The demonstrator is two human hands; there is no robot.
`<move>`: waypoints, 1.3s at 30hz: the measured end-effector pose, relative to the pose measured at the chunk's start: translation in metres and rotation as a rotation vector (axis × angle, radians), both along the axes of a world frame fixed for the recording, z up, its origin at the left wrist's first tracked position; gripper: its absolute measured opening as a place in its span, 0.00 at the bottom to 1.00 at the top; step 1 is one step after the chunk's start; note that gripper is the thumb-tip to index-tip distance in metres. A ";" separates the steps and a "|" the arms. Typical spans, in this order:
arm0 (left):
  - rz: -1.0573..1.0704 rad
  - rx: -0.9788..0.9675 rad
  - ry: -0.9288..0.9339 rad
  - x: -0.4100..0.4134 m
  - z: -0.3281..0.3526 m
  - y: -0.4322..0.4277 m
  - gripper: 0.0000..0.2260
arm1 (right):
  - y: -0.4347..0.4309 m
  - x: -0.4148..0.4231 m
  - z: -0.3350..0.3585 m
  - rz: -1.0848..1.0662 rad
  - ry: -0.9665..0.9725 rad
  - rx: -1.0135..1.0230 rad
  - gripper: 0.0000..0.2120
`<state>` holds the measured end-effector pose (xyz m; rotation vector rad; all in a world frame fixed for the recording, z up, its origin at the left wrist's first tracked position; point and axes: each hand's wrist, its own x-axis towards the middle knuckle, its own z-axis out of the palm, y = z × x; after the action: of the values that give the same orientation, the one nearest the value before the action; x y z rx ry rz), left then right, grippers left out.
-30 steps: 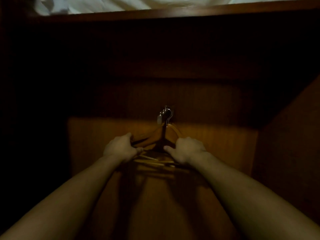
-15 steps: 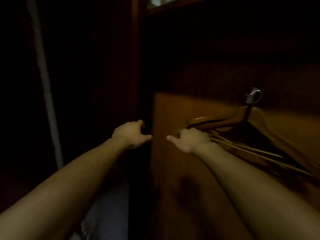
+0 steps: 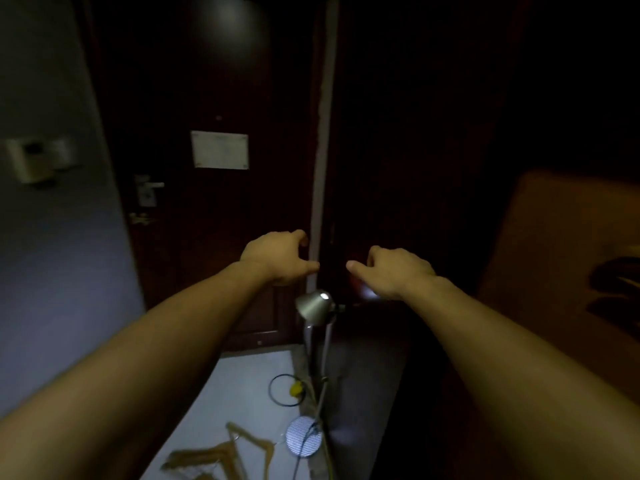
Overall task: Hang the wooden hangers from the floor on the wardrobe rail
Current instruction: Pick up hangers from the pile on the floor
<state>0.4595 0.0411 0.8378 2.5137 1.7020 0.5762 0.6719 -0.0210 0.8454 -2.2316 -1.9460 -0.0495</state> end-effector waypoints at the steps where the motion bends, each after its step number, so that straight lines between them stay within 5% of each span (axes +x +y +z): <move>1: 0.045 -0.012 0.002 -0.023 -0.003 -0.001 0.30 | 0.007 -0.017 -0.005 0.039 0.011 -0.005 0.31; 9: 0.358 -0.085 -0.010 -0.191 -0.024 0.002 0.31 | 0.057 -0.172 -0.036 0.305 0.047 -0.086 0.34; 20: 0.465 -0.156 -0.054 -0.354 -0.072 0.044 0.32 | 0.115 -0.369 -0.064 0.505 0.021 -0.113 0.35; 39: 0.494 -0.513 -0.141 -0.399 -0.221 0.134 0.28 | 0.233 -0.435 -0.217 0.531 0.134 -0.505 0.34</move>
<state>0.0602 0.1749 0.6168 1.6800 2.0903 0.2727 0.2368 0.2123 0.6283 -1.7986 -2.6123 0.7110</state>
